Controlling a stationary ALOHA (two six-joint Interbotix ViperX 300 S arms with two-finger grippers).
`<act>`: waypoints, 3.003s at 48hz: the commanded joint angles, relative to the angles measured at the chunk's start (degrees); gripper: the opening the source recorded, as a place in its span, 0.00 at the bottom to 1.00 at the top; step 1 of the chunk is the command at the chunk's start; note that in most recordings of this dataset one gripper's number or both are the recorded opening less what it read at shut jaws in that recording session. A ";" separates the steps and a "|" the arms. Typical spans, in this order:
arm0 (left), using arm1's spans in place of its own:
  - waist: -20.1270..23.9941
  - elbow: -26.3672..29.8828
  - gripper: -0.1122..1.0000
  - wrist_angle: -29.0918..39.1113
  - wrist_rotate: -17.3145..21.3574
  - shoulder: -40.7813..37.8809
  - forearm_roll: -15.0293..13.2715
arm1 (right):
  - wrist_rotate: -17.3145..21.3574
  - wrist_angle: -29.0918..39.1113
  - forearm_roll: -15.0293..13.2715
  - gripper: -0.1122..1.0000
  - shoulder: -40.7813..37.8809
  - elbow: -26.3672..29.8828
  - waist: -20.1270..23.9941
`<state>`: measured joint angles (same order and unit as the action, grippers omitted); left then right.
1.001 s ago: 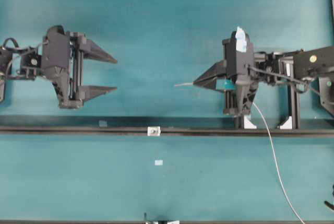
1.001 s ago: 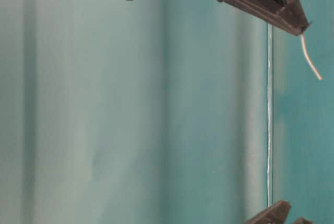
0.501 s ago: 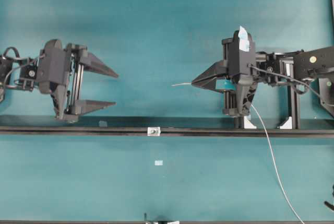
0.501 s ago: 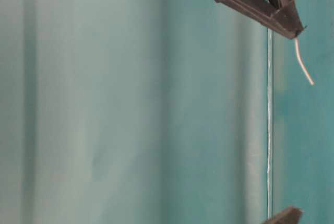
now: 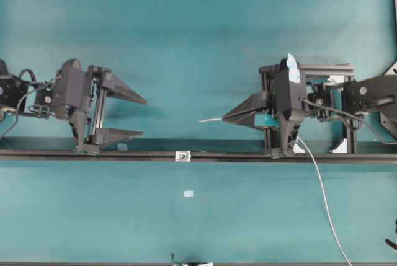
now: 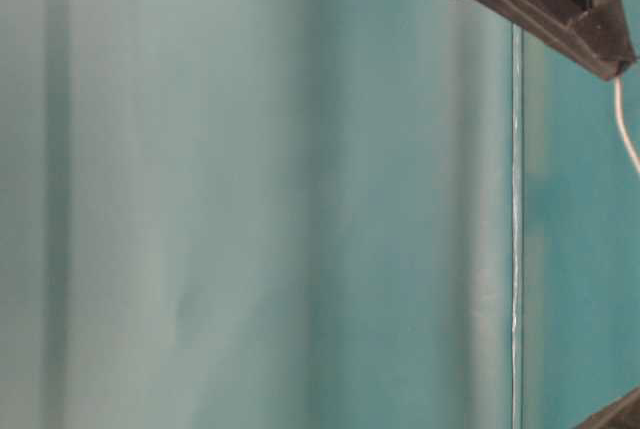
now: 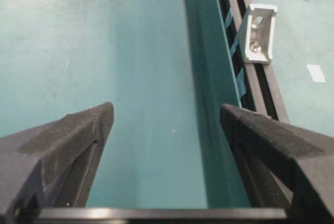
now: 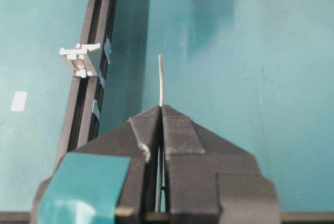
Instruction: Insert the wire through the hole in the metal fitting marked with a red label. (retake)
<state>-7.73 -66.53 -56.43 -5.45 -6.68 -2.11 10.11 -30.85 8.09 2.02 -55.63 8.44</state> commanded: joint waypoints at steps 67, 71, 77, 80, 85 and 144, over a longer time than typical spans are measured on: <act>-6.15 5.27 0.62 -15.91 -1.14 -14.68 -1.05 | -19.78 -30.76 33.22 0.12 -18.02 3.16 22.24; -6.15 5.98 0.62 -16.52 -1.14 -15.29 -1.05 | -19.34 -31.90 33.84 0.12 -18.72 3.16 22.59; -6.24 6.42 0.62 -16.52 -1.14 -15.47 -1.05 | -17.58 -33.75 33.84 0.12 -19.51 2.81 23.29; -6.24 6.42 0.62 -16.52 -1.14 -15.38 -1.05 | -17.14 -34.45 33.84 0.12 -19.69 2.81 23.64; -6.24 6.33 0.62 -16.52 -1.23 -15.29 -1.05 | -17.05 -35.33 33.84 0.12 -19.78 2.72 23.91; -6.24 7.29 0.62 -13.18 -2.02 -12.13 -0.88 | -17.05 -33.31 33.93 0.12 -19.86 3.52 23.99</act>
<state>-13.80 -59.77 -69.35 -7.47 -20.57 -3.08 -6.94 -63.90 41.84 -18.63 -52.73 32.08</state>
